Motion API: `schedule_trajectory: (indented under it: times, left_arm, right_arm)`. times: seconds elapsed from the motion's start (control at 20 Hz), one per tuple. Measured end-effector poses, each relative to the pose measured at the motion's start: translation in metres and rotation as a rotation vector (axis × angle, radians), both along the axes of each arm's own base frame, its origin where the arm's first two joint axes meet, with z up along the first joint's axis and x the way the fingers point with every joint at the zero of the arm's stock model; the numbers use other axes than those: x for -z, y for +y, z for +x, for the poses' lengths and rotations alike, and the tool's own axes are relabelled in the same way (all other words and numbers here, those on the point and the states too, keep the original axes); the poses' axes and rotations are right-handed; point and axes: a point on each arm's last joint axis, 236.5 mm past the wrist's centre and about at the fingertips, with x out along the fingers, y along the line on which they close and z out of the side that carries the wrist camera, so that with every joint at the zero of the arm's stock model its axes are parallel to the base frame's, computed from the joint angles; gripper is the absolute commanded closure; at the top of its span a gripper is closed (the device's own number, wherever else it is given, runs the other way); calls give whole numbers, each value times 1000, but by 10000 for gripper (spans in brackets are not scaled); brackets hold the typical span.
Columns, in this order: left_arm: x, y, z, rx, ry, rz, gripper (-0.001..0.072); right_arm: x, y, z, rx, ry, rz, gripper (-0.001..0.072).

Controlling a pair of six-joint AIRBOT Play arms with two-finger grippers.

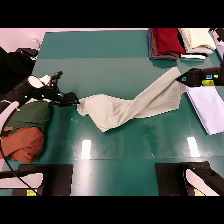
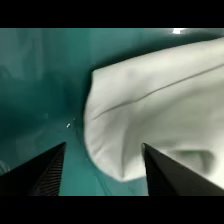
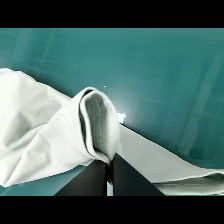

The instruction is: Fold the shirts.

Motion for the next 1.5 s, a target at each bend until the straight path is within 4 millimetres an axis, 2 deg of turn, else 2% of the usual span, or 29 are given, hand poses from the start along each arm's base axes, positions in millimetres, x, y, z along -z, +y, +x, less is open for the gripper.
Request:
schedule_trajectory:
  times: [0.15, 0.25, 0.3, 0.4, 0.5, 0.55, 0.65, 0.75, 0.8, 0.9, 1.0, 1.05, 1.15, 1.3, 1.4, 1.5]
  left_arm:
    - [12, -12, 6, -4, -11, -1, 172]
    - [16, -18, 8, -10, -14, -5, 583]
    - [16, -18, 9, -9, -15, -3, 682]
    - [7, -23, 18, -11, -45, -11, 684]
    - [-21, -24, 34, -6, -113, -16, 684]
    - [-45, -24, 44, 2, -170, -13, 684]
    - [-118, -23, 63, 22, -343, 3, 684]
    - [-216, -15, 70, 29, -569, 35, 684]
    - [-274, -9, 66, 24, -701, 53, 684]
    - [-383, 3, 36, 7, -945, 80, 685]
    - [-473, 14, -11, -18, -1153, 97, 685]
    - [-511, 20, -38, -32, -1248, 100, 685]
    - [-566, 27, -86, -52, -1391, 97, 685]
    - [-621, 36, -140, -78, -1556, 102, 686]
    - [-634, 41, -151, -89, -1603, 117, 686]
    - [-630, 41, -136, -89, -1586, 138, 686]
  right_arm:
    - [0, 0, 0, 0, 1, 0, 695]
    - [0, 0, 0, -1, 1, 1, 696]
    - [0, 0, 0, -1, 1, 0, 695]
    - [0, 0, 0, 0, 1, 0, 695]
    - [-7, 0, 1, 0, -17, -2, 695]
    - [-16, 0, 3, 0, -39, -4, 695]
    - [-47, -1, 8, 1, -116, -11, 695]
    - [-91, -1, 9, -2, -221, -23, 696]
    - [-117, 0, 6, -5, -279, -29, 695]
    - [-161, 2, -4, -16, -378, -45, 695]
    - [-197, 4, -18, -27, -459, -62, 695]
    - [-212, 4, -26, -31, -493, -71, 696]
    - [-235, 1, -40, -19, -540, -86, 696]
    - [-252, -16, -58, 48, -564, -107, 696]
    - [-249, -31, -68, 111, -541, -115, 696]
    - [-232, -42, -71, 164, -481, -106, 696]
